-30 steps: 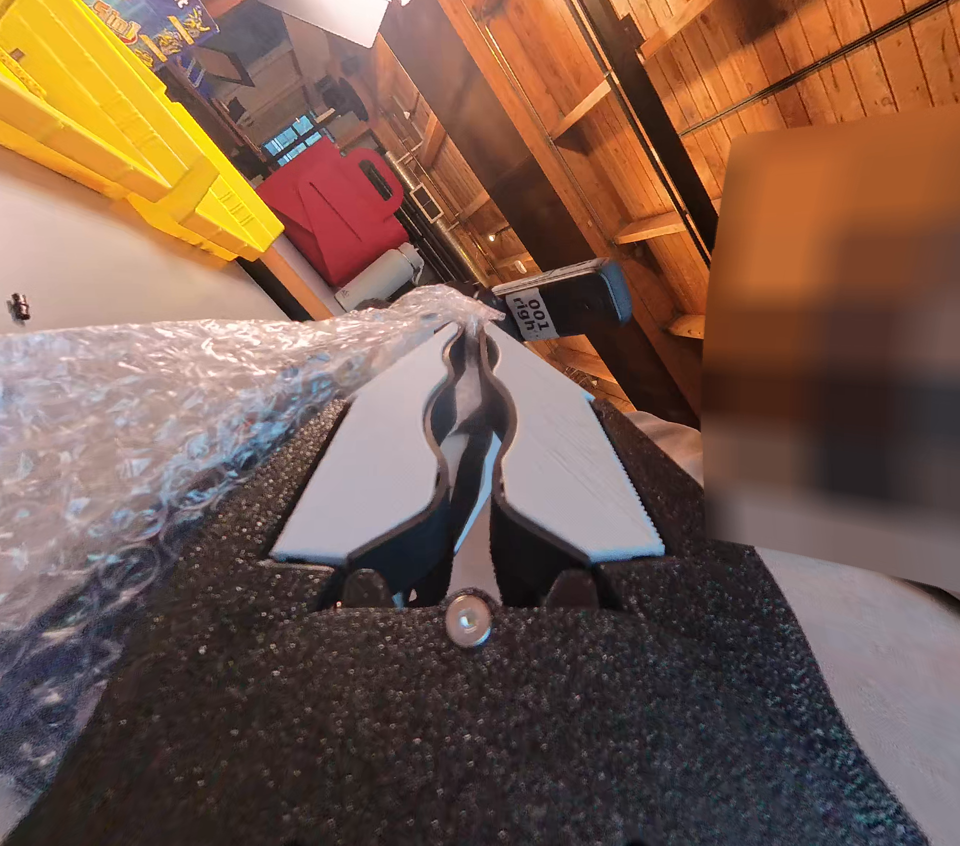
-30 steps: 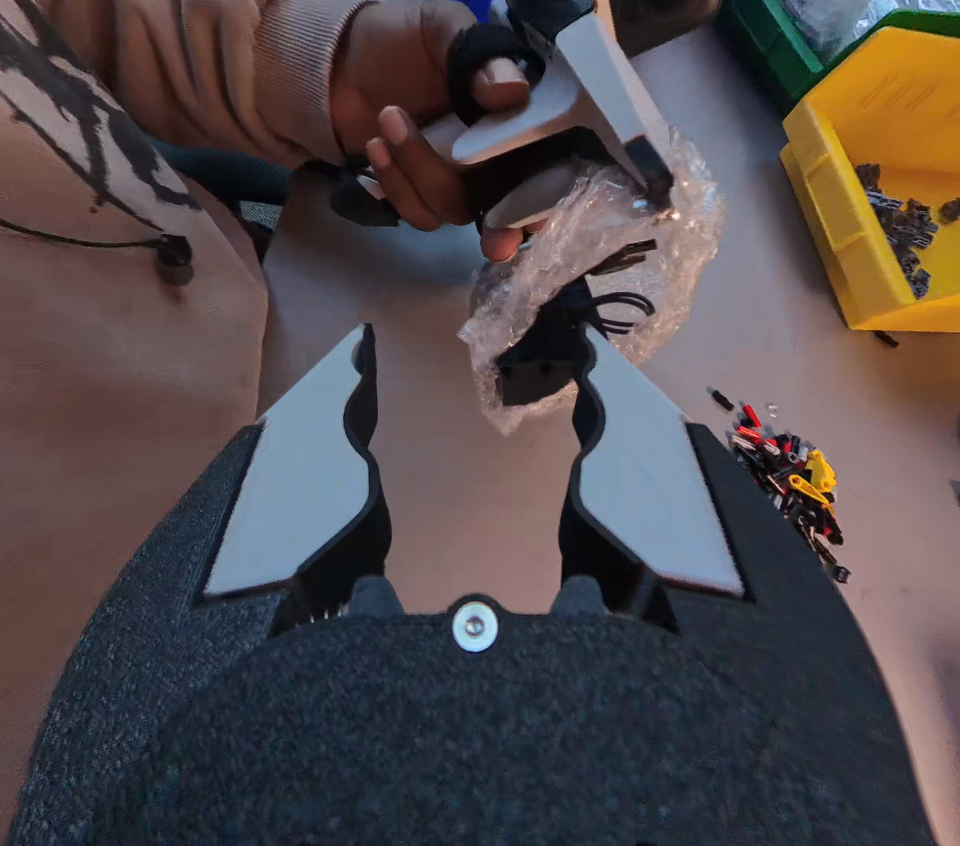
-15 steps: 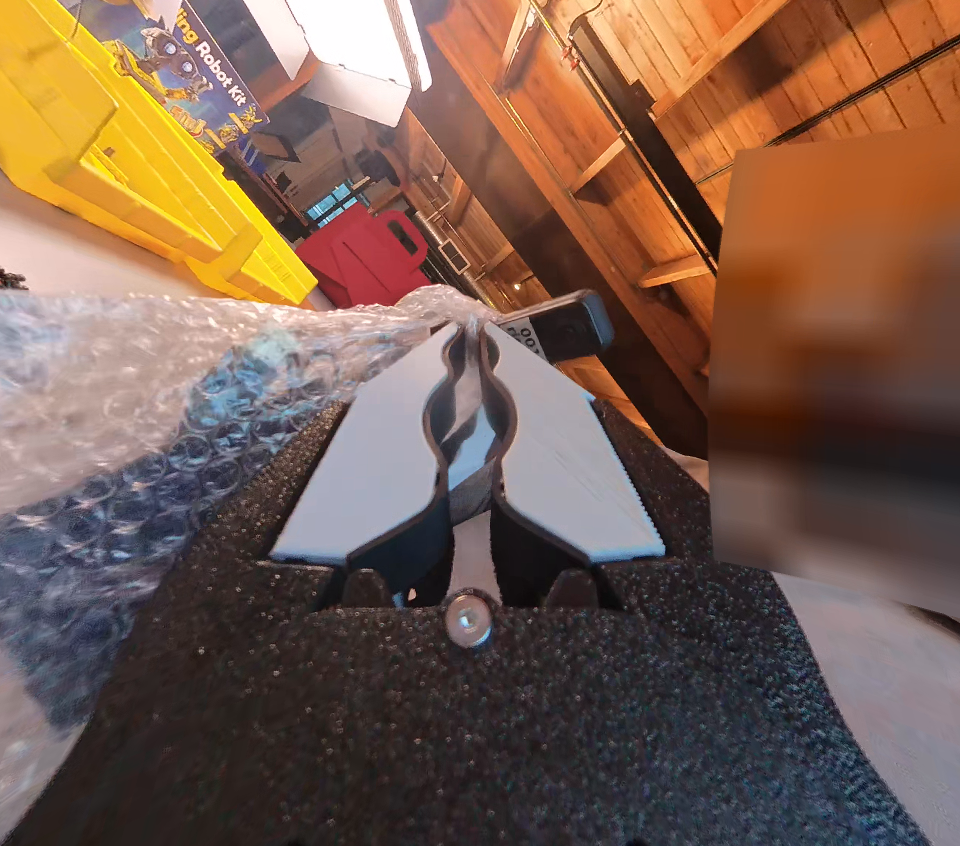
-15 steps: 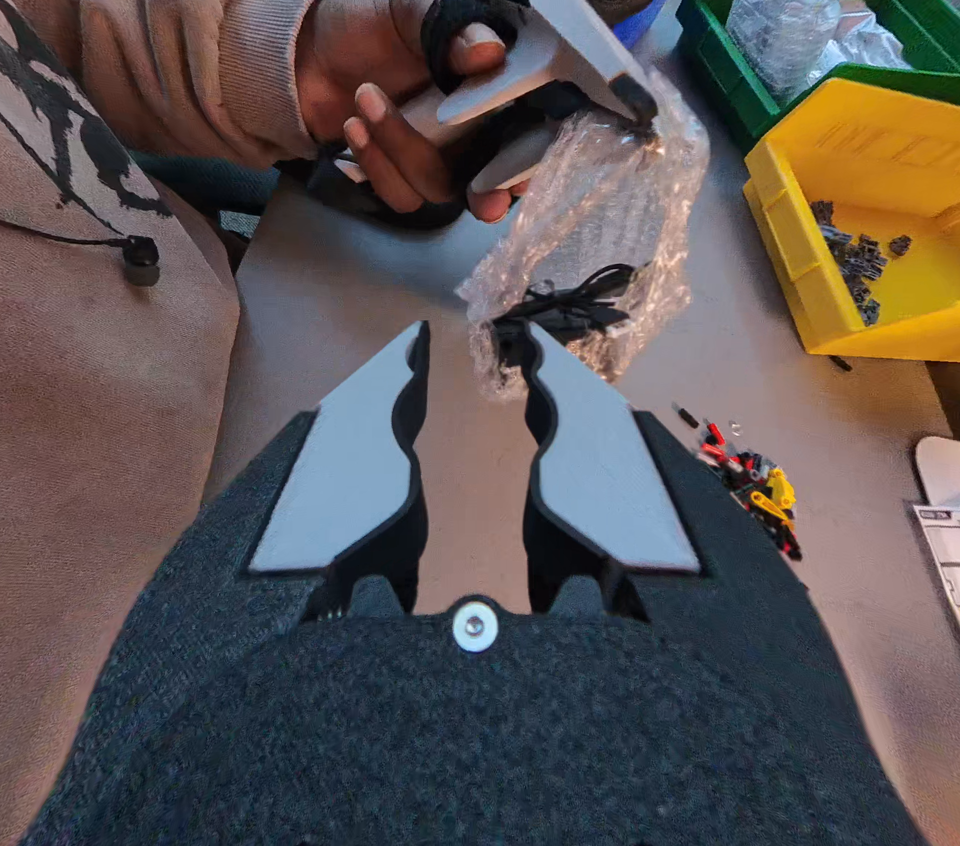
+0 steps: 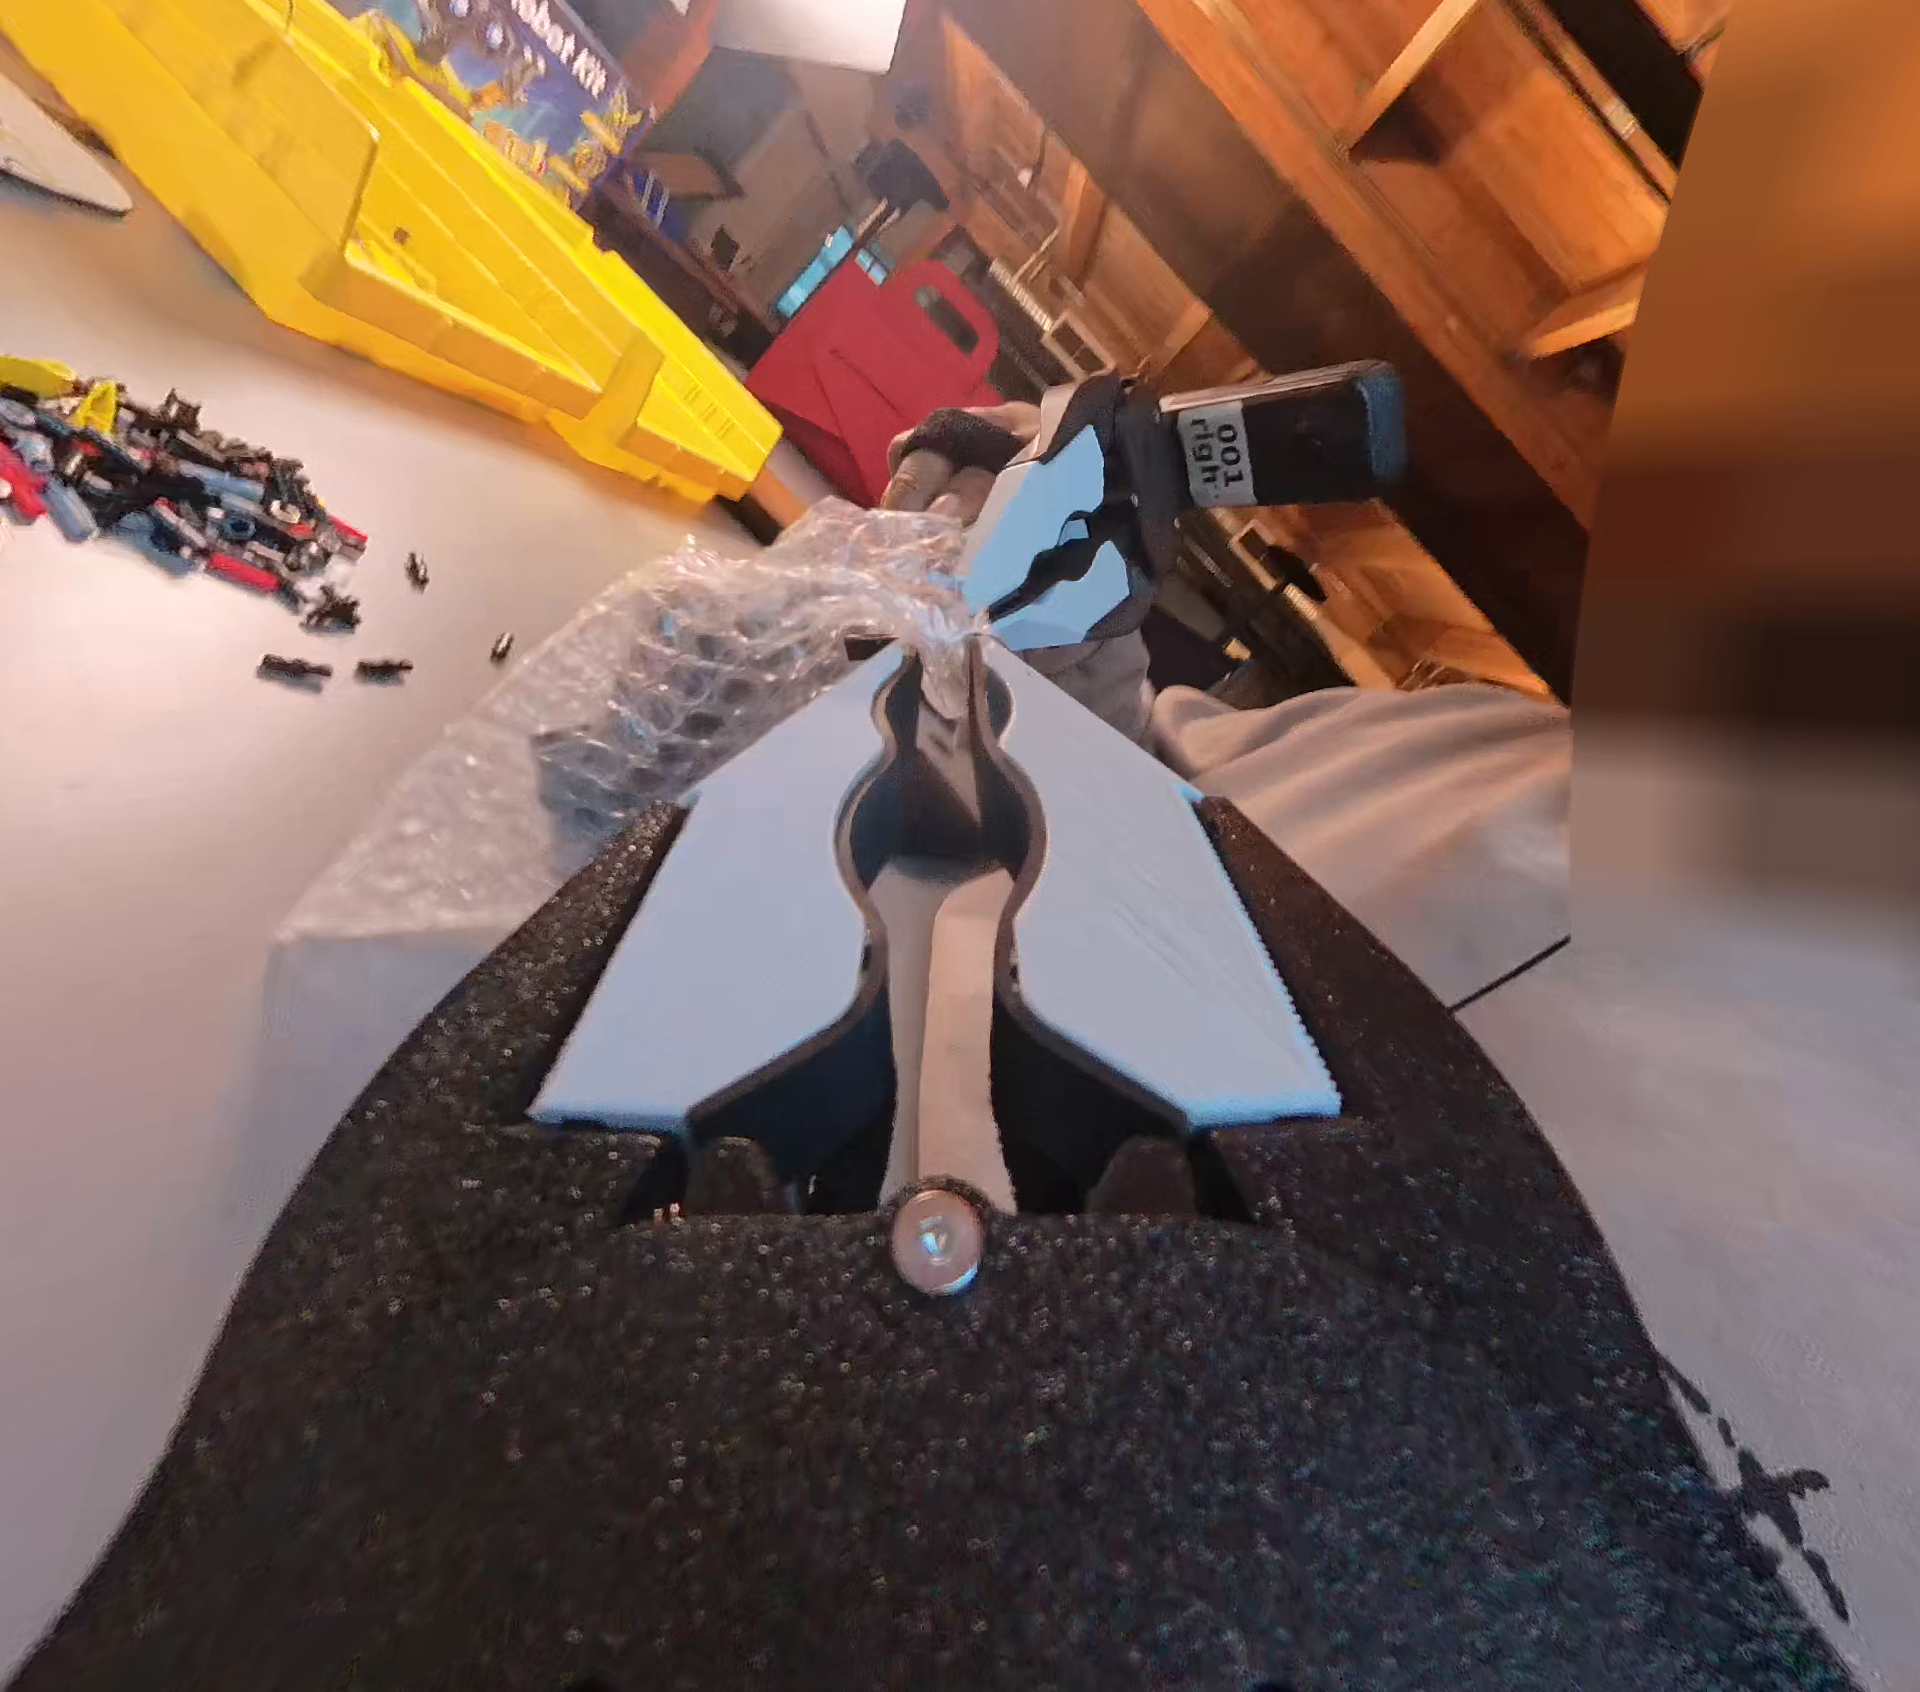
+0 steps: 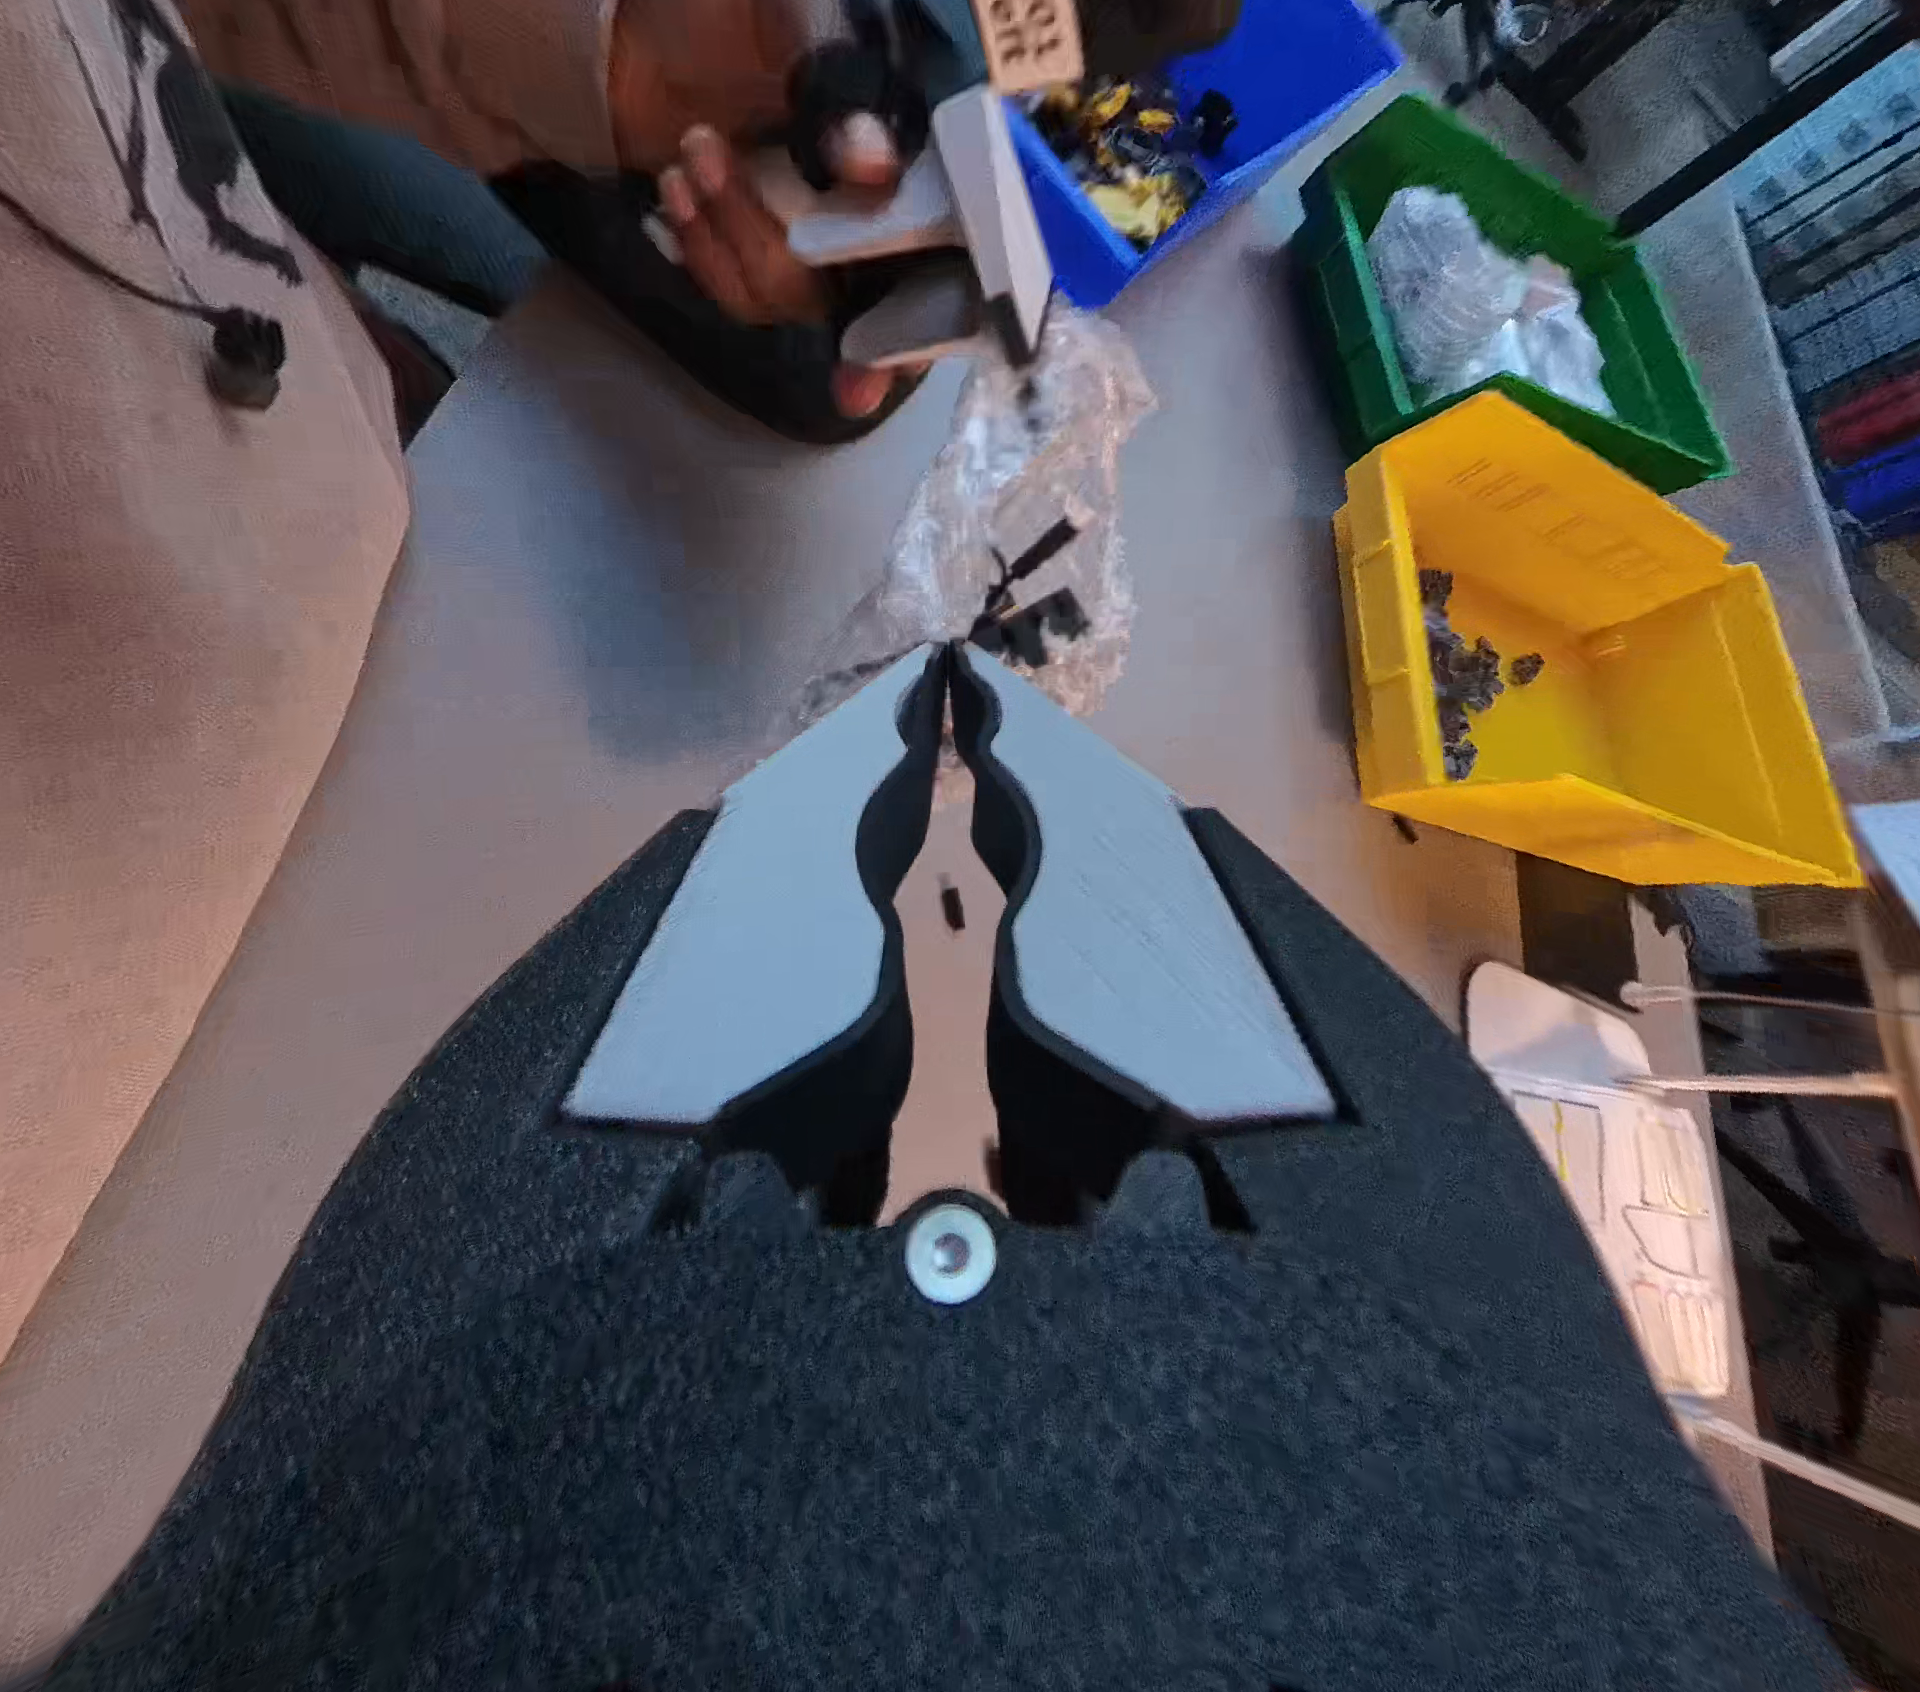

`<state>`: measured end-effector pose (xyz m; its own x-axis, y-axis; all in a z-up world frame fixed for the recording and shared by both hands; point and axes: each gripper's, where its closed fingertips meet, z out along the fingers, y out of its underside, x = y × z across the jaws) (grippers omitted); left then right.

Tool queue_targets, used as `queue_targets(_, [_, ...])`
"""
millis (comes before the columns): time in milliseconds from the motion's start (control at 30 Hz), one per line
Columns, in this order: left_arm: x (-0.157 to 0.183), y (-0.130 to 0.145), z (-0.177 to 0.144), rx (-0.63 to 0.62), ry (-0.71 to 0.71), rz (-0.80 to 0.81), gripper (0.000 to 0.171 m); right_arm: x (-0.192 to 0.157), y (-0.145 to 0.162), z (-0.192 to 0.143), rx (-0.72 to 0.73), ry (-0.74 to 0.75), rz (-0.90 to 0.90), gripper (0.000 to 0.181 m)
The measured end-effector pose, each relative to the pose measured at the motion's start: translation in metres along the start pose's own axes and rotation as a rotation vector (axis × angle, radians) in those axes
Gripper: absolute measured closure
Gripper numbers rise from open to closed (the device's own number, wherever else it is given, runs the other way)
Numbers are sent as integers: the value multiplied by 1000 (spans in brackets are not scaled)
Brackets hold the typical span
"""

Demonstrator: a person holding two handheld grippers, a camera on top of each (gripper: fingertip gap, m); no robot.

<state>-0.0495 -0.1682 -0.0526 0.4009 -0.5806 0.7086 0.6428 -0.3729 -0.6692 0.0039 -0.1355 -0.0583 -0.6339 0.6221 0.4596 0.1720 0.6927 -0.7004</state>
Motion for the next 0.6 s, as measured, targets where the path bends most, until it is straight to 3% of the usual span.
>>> queue_targets(67, [-3, 18, -2, -130, -33, 30, 157, -13, 15, 12, -68, -22, -47, 181])
queue_targets(133, [8, 26, -8, -208, -3, 59, 152, -8, 10, 6, 2, -11, 13, 181])
queue_targets(233, [9, 10, -21, -203, -81, 156, 149, -13, 18, 6, -9, -27, 6, 181])
queue_targets(400, [-23, -9, -25, -301, -332, 433, 130, -20, 12, 7, 79, -40, 10, 181])
queue_targets(500, [-27, 23, 5, -435, -267, 451, 107, -21, 13, 8, 119, -50, 78, 181])
queue_targets(600, [-45, 56, 33, -546, -316, 586, 93, -24, 12, 9, 157, -47, 173, 181])
